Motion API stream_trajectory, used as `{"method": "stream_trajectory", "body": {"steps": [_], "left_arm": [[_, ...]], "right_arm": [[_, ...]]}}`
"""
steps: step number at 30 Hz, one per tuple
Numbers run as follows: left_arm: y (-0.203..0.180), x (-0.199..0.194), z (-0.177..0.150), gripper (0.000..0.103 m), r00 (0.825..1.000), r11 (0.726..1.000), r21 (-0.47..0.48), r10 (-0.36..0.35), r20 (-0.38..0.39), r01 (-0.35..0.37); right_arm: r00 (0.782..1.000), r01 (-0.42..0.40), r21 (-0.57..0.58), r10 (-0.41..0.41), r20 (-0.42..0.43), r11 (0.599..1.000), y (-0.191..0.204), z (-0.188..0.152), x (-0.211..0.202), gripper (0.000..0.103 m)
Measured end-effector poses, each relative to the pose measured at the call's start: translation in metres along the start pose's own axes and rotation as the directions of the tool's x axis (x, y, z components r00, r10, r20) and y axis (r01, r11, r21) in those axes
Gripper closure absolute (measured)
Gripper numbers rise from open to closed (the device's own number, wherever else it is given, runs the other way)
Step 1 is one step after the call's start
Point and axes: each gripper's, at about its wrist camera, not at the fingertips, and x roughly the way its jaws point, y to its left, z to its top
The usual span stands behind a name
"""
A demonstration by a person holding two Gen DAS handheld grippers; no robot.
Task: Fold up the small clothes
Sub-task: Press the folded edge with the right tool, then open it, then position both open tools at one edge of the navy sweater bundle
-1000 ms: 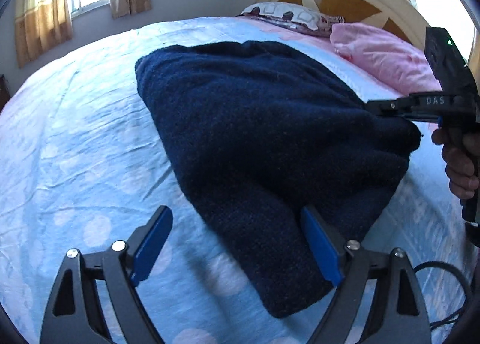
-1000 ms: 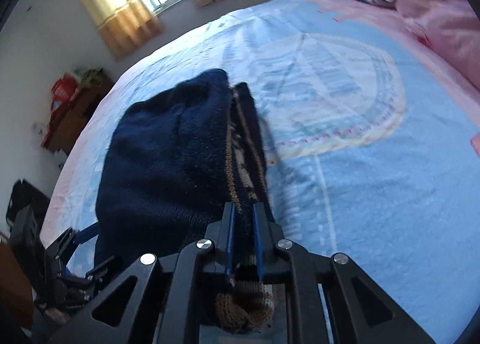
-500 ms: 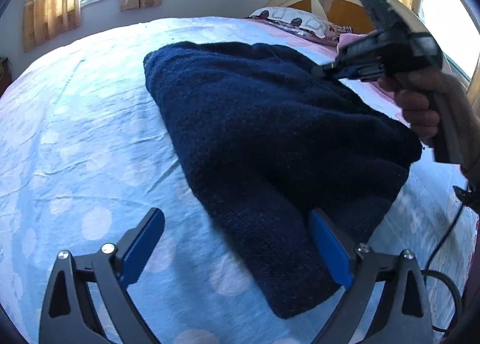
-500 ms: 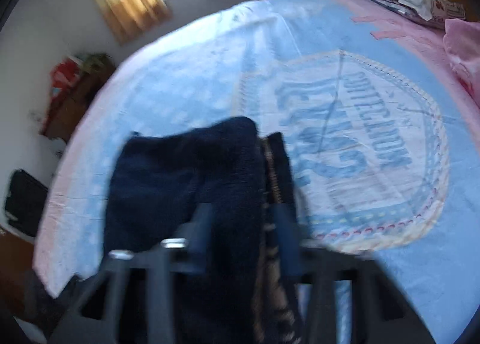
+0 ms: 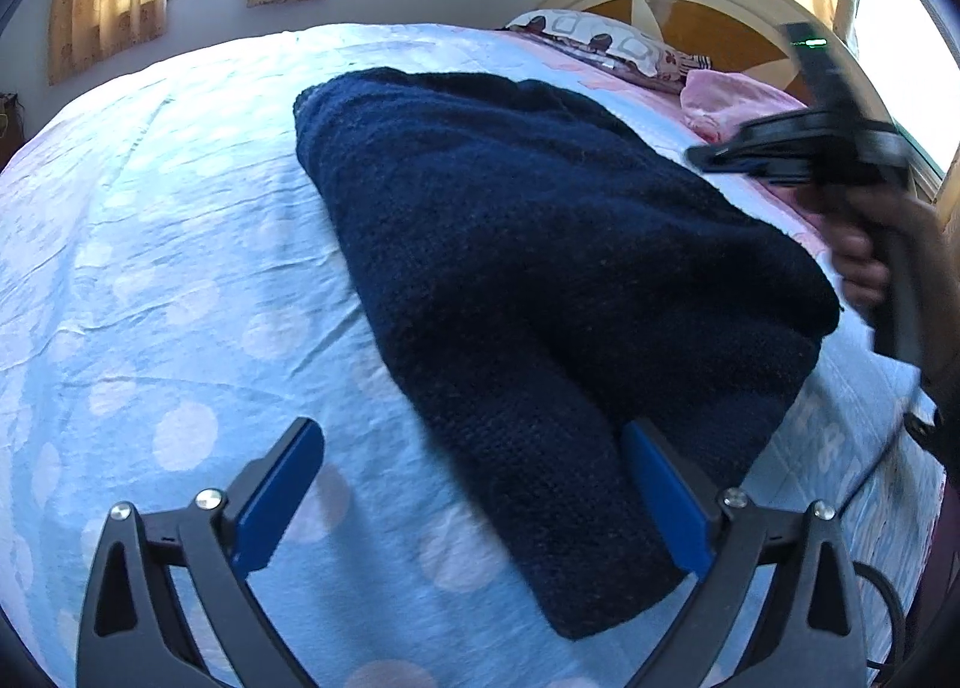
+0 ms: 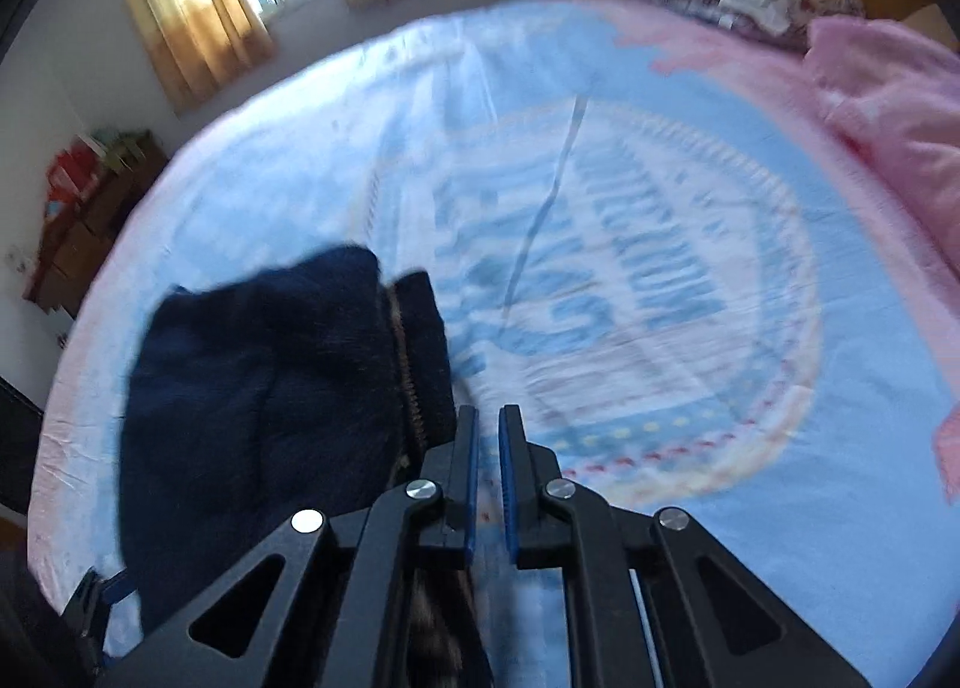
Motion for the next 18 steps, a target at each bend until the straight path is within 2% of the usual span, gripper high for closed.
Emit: {"method": "stream_trajectory", "body": {"steps": [3, 7, 10, 12, 14, 15, 17, 18], "left_arm": [[-0.001, -0.001, -0.001, 0.0, 1.0, 1.0, -0.003, 0.006, -0.001, -0.006], [0.001, 0.002, 0.001, 0.0, 1.0, 1.0, -0.012, 0.001, -0.008, -0.001], [0.002, 0.002, 0.001, 0.0, 1.0, 1.0, -0.017, 0.0, -0.011, -0.001], [0.002, 0.001, 0.002, 0.0, 1.0, 1.0, -0.017, 0.002, -0.012, -0.002], [0.0, -0.003, 0.005, 0.0, 1.0, 1.0, -0.012, 0.009, -0.01, -0.009], [0.0, -0.006, 0.008, 0.0, 1.0, 1.0, -0.01, 0.011, -0.004, -0.011], [-0.001, -0.016, 0.018, 0.0, 1.0, 1.0, -0.017, 0.006, 0.026, -0.005], [-0.001, -0.021, 0.024, 0.0, 0.999, 1.0, -0.027, -0.006, 0.046, 0.007]], "right_arm": [[0.994, -0.072, -0.05, 0.075, 0.076, 0.996, 0.013, -0.015, -0.042, 0.058], [0.971, -0.18, -0.202, 0.207, 0.121, 0.963, 0.05, -0.056, -0.087, 0.056], [0.956, -0.261, -0.326, 0.289, 0.041, 0.909, 0.08, -0.089, -0.091, 0.056], [0.965, -0.241, -0.363, 0.263, 0.011, 0.9, 0.089, -0.102, -0.084, 0.056], [0.984, -0.169, -0.362, 0.18, -0.003, 0.917, 0.085, -0.108, -0.069, 0.056], [0.99, -0.142, -0.331, 0.136, -0.041, 0.933, 0.077, -0.108, -0.056, 0.056], [0.99, -0.127, -0.276, 0.105, -0.094, 0.953, 0.064, -0.111, -0.041, 0.057], [0.987, -0.143, -0.259, 0.119, -0.108, 0.955, 0.057, -0.11, -0.035, 0.057]]}}
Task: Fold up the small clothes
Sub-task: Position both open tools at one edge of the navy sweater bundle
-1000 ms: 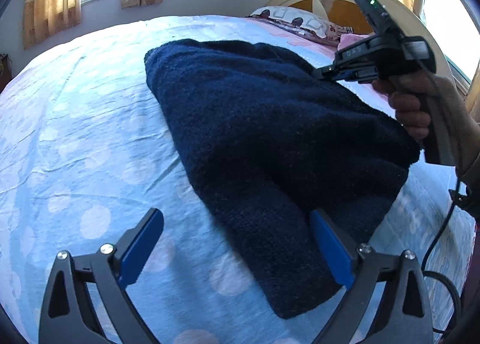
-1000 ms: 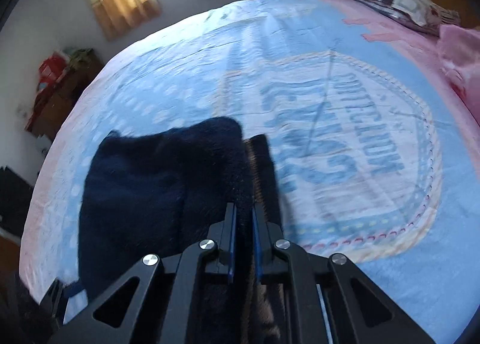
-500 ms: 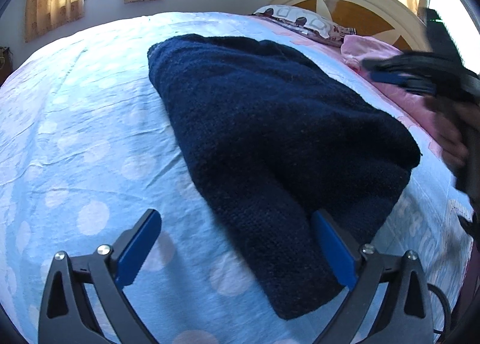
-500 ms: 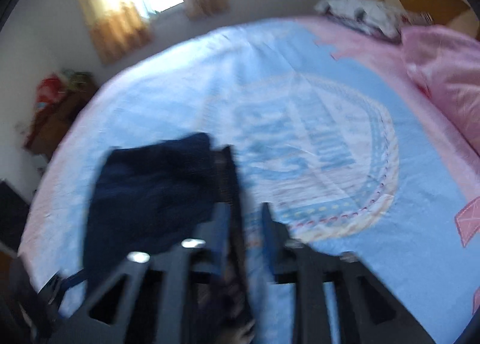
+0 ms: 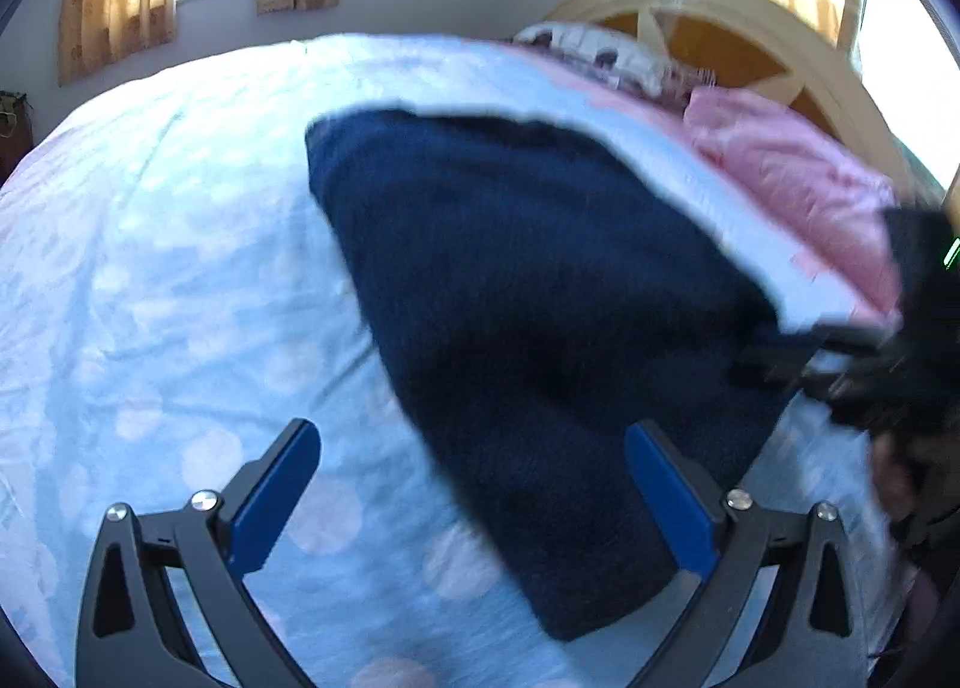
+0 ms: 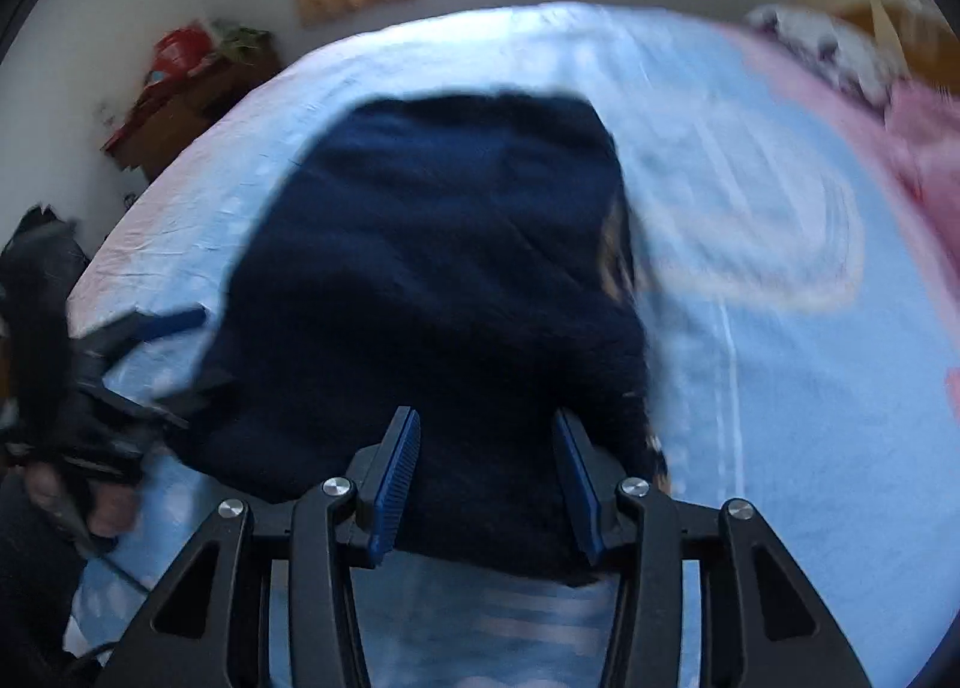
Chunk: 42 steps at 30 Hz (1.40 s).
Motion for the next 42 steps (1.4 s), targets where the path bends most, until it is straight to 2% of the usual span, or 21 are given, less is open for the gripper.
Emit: {"method": "stream_trajectory", "body": {"steps": [2, 5, 7, 8, 11, 13, 15, 18, 21, 22, 24, 28, 31, 33, 36, 39, 42], "left_arm": [[-0.003, -0.001, 0.014, 0.0, 1.0, 1.0, 0.012, 0.013, 0.017, -0.013], [-0.01, 0.018, 0.031, 0.0, 0.992, 0.989, 0.078, 0.122, 0.016, -0.123], [-0.007, 0.043, 0.036, 0.0, 0.978, 0.976, 0.098, 0.202, -0.045, -0.197], [-0.005, 0.053, 0.035, 0.0, 0.976, 0.975, 0.097, 0.205, -0.074, -0.198], [0.004, 0.062, 0.032, 0.0, 0.983, 0.986, 0.042, 0.163, -0.083, -0.16], [0.01, 0.064, 0.031, 0.0, 0.987, 0.99, 0.023, 0.14, -0.082, -0.139], [0.013, 0.065, 0.029, 0.0, 0.99, 0.993, 0.013, 0.122, -0.075, -0.121], [0.011, 0.063, 0.03, 0.0, 0.99, 0.993, 0.014, 0.12, -0.076, -0.12], [0.011, 0.061, 0.028, 0.0, 0.99, 0.993, 0.022, 0.121, -0.071, -0.12], [0.011, 0.061, 0.027, 0.0, 0.99, 0.993, 0.019, 0.12, -0.07, -0.119], [0.012, 0.06, 0.027, 0.0, 0.991, 0.993, 0.012, 0.115, -0.075, -0.114], [0.008, 0.055, 0.026, 0.0, 0.989, 0.994, 0.007, 0.111, -0.097, -0.11], [0.0, 0.054, 0.021, 0.0, 0.987, 0.993, 0.033, 0.113, -0.116, -0.11], [-0.006, 0.062, 0.016, 0.0, 0.983, 0.99, 0.068, 0.132, -0.13, -0.124], [-0.003, 0.063, 0.014, 0.0, 0.985, 0.994, 0.036, 0.109, -0.135, -0.105], [0.001, 0.06, 0.013, 0.0, 0.984, 0.995, 0.019, 0.099, -0.148, -0.098], [-0.001, 0.051, 0.007, 0.0, 0.983, 0.995, 0.02, 0.098, -0.157, -0.096]], "right_arm": [[1.0, -0.03, 0.011, 0.03, 0.009, 0.999, -0.005, -0.003, 0.0, 0.057], [0.999, -0.042, 0.024, 0.042, 0.011, 0.999, -0.007, -0.004, 0.001, 0.057], [1.0, -0.016, -0.006, 0.016, 0.017, 1.0, -0.002, -0.008, 0.001, 0.057], [1.0, -0.005, -0.017, 0.005, 0.017, 1.0, -0.001, -0.008, 0.0, 0.057], [0.999, -0.01, -0.018, 0.011, 0.05, 1.0, 0.004, -0.004, -0.015, 0.057], [0.988, -0.047, -0.027, 0.05, 0.143, 0.999, 0.008, 0.007, -0.037, 0.057], [0.981, -0.061, -0.038, 0.067, 0.182, 0.997, 0.012, 0.02, -0.044, 0.057], [0.987, -0.056, -0.029, 0.059, 0.15, 0.998, 0.012, 0.041, -0.023, 0.057], [0.999, -0.019, 0.051, 0.017, 0.045, 0.998, -0.007, 0.054, 0.018, 0.059], [0.999, -0.029, 0.102, 0.026, 0.033, 0.994, -0.018, 0.055, 0.028, 0.06], [0.997, -0.059, 0.133, 0.053, 0.049, 0.989, -0.025, 0.056, 0.027, 0.06], [0.998, -0.04, 0.052, 0.037, 0.058, 0.998, -0.021, 0.049, 0.025, 0.061], [0.998, -0.037, 0.05, 0.034, 0.055, 0.998, -0.022, 0.049, 0.027, 0.061], [0.998, -0.014, 0.038, 0.012, 0.057, 0.999, -0.02, 0.049, 0.028, 0.061], [0.995, 0.026, 0.0, -0.026, 0.092, 1.0, -0.013, 0.044, 0.029, 0.06], [0.993, -0.016, 0.02, 0.014, 0.115, 1.0, -0.019, 0.041, 0.024, 0.059], [0.988, -0.099, 0.055, 0.091, 0.124, 0.994, -0.029, 0.042, 0.017, 0.057]]}}
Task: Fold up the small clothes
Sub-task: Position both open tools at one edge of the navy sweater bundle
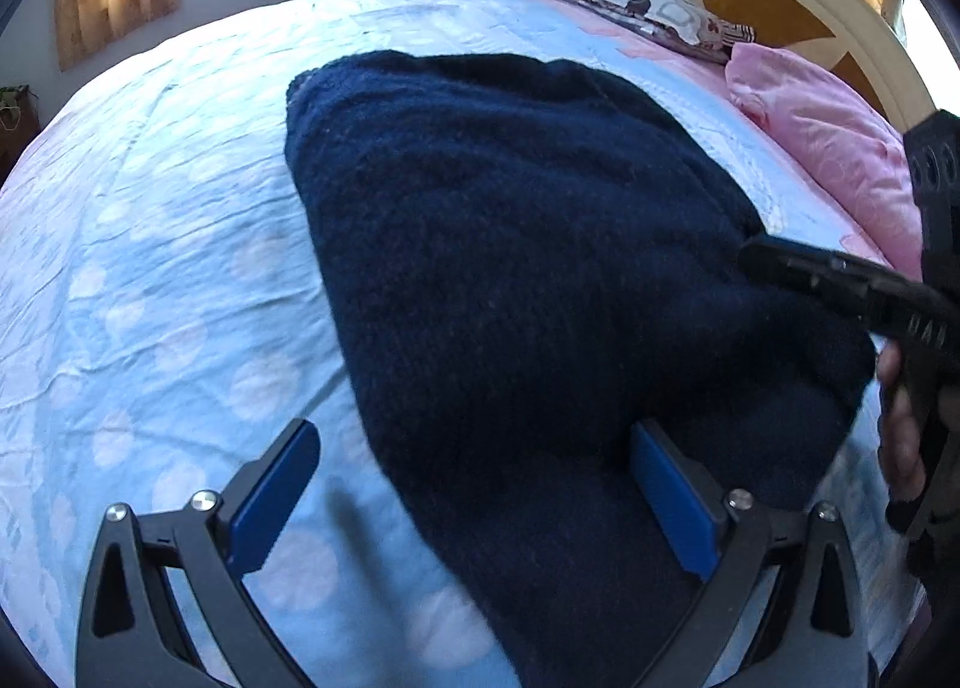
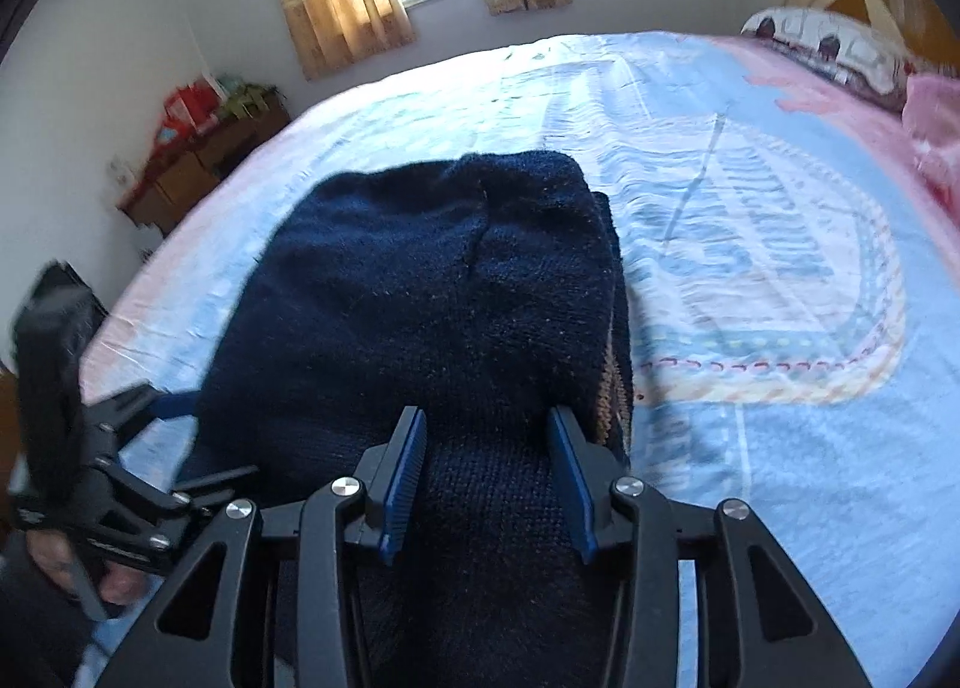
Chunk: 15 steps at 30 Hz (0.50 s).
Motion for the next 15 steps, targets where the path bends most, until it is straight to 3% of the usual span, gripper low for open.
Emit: {"method": "stream_trajectory", "body": {"steps": [4, 8, 10, 15], "left_arm": [[0.001, -0.009, -0.01, 0.0, 1.0, 1.0, 0.019, -0.002, 0.001, 0.002], [0.01, -0.017, -0.014, 0.0, 1.0, 1.0, -0.023, -0.012, 0.007, 0.012], [0.013, -0.02, -0.016, 0.0, 1.0, 0.999, -0.033, -0.016, 0.026, 0.017], [0.013, -0.007, -0.021, 0.0, 1.0, 0.999, -0.024, -0.026, 0.003, 0.026]], "right_arm": [[0.998, -0.055, 0.028, 0.055, 0.009, 0.998, -0.009, 0.007, -0.014, 0.054], [0.997, -0.015, 0.018, 0.013, 0.08, 1.0, -0.018, 0.018, -0.036, 0.045], [0.995, 0.005, 0.035, -0.008, 0.099, 0.999, -0.029, 0.028, -0.042, 0.032], [0.997, 0.048, 0.075, -0.053, 0.063, 0.996, -0.058, 0.049, -0.022, 0.031]]}}
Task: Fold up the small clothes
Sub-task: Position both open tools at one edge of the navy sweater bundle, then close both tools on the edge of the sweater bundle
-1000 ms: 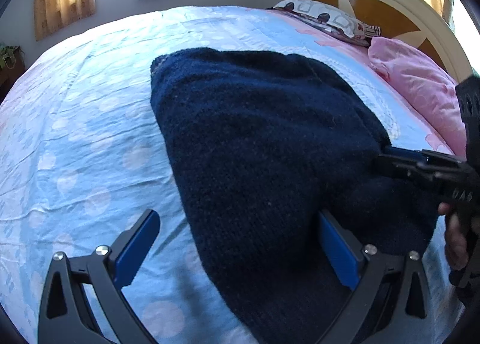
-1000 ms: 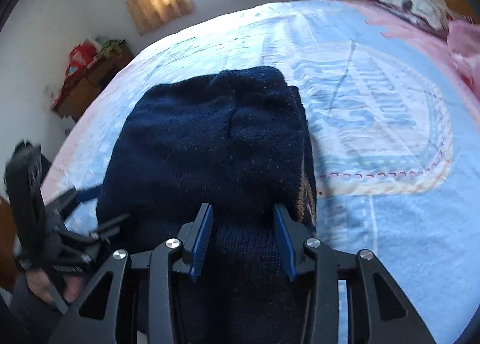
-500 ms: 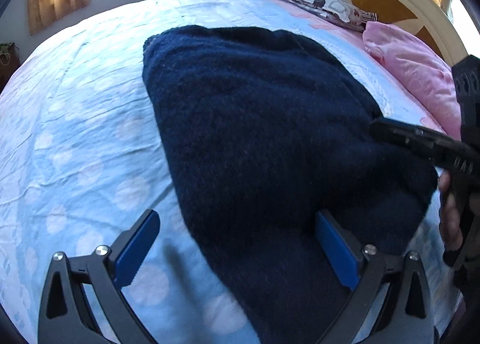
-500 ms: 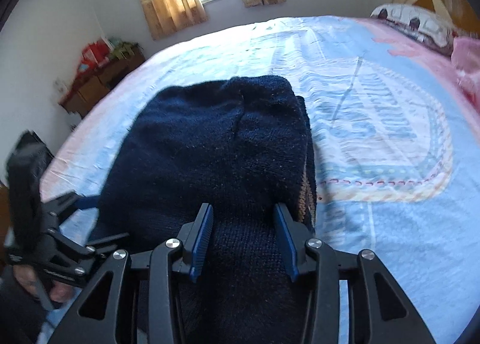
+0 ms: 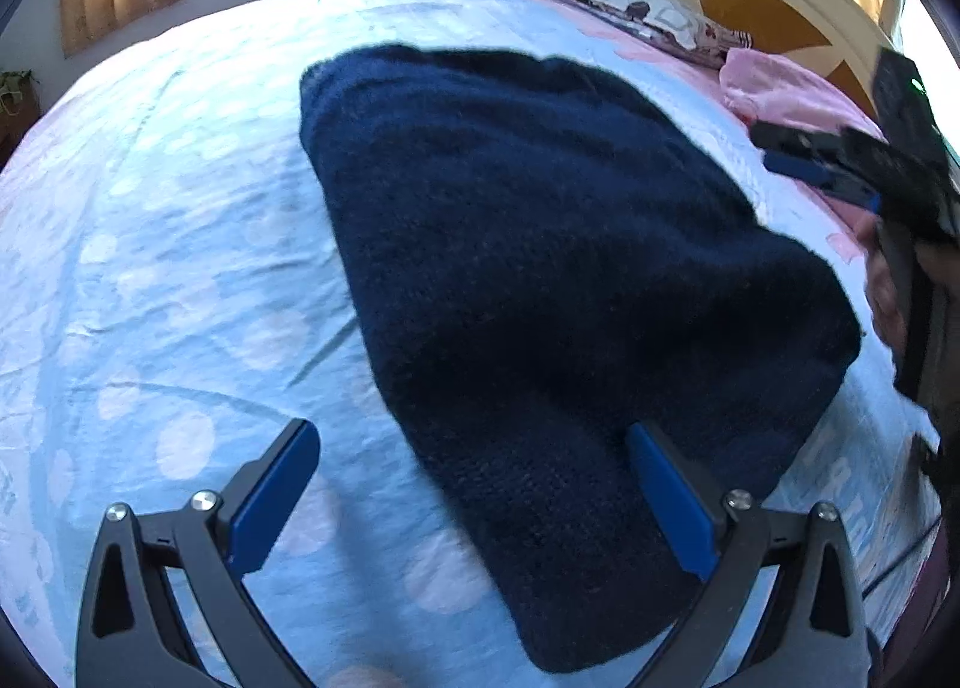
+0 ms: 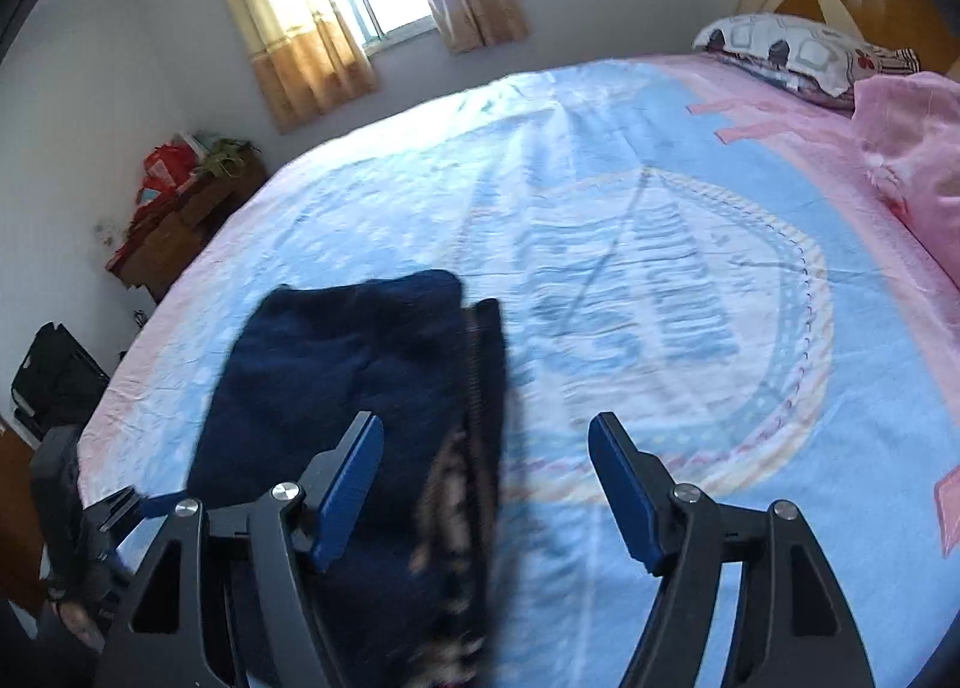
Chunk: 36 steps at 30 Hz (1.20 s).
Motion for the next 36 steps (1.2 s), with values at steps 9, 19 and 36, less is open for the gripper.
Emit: {"method": "stream_trajectory", "body": {"steps": [9, 19, 36], "left_arm": [[0.003, 0.008, -0.005, 0.0, 0.999, 0.999, -0.026, -0.043, 0.026, 0.044], [0.004, 0.012, -0.004, 0.0, 0.997, 0.998, -0.022, -0.064, 0.046, 0.065], [0.007, 0.012, -0.004, 0.0, 0.996, 0.997, -0.033, -0.073, 0.051, 0.075]], "right_arm": [[0.985, -0.129, 0.074, 0.136, -0.103, 0.989, -0.024, 0.024, 0.071, 0.031], [0.952, -0.253, 0.192, 0.279, -0.122, 0.948, -0.036, 0.038, 0.12, 0.031], [0.92, -0.322, 0.187, 0.353, -0.167, 0.928, -0.02, 0.04, 0.135, 0.03]]}}
